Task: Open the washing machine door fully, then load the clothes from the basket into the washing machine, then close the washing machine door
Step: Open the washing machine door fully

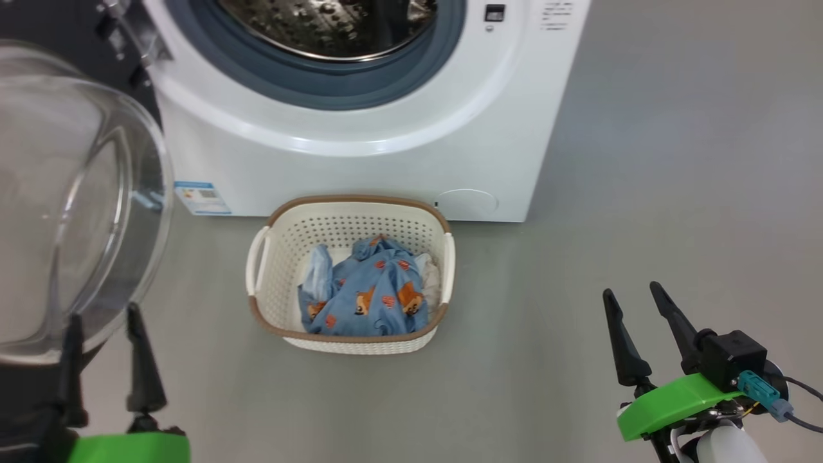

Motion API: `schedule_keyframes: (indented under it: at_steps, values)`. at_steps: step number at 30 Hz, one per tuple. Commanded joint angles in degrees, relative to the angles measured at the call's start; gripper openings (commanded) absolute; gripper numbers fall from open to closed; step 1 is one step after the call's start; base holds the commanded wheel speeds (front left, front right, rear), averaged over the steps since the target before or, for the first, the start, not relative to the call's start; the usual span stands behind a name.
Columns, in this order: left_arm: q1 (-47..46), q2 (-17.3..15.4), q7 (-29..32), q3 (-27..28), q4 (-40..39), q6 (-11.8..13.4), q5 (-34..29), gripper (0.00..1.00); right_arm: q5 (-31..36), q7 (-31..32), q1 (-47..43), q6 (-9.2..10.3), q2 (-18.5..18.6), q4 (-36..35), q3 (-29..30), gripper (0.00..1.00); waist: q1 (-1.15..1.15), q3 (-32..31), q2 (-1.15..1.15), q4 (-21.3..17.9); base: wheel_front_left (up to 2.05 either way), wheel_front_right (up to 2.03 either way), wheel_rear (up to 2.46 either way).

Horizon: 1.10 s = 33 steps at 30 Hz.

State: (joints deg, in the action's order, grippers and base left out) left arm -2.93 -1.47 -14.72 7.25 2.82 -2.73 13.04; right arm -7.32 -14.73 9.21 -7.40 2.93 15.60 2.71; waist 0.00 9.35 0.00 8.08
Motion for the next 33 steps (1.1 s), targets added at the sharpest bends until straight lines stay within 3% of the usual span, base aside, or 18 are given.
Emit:
schedule_keyframes:
  at_steps: [1, 16, 23, 33]
  values:
    - [0.1, -1.4, -0.3, 0.8, -2.1, 0.3, -0.3, 1.0, -0.7, -0.3, -0.5, -0.09, 0.0, -1.9, -1.7, 1.0, 0.0, -0.5, 0.0, -1.7, 0.0, 0.0, 0.0]
    - [4.4, -1.4, -0.3, -2.6, -1.7, 1.2, -2.4, 1.0, -1.2, -0.3, -3.9, -0.09, 0.0, -8.1, -3.2, 1.0, 0.0, -2.7, 0.0, -7.8, 0.0, 0.0, 0.0]
    - [5.6, -1.4, -0.3, -3.2, -3.4, 0.5, -1.8, 1.0, -1.4, -0.3, -5.2, -0.09, 0.0, -9.3, -2.8, 1.0, 0.0, -3.2, 0.0, -8.5, 0.0, 0.0, 0.0]
    - [6.8, -1.4, -0.3, -3.6, -3.0, 1.3, -3.2, 1.0, -1.1, -0.3, -5.9, -0.09, 0.0, -10.3, -2.3, 1.0, 0.0, -4.1, 0.0, -8.3, 0.0, 0.0, 0.0]
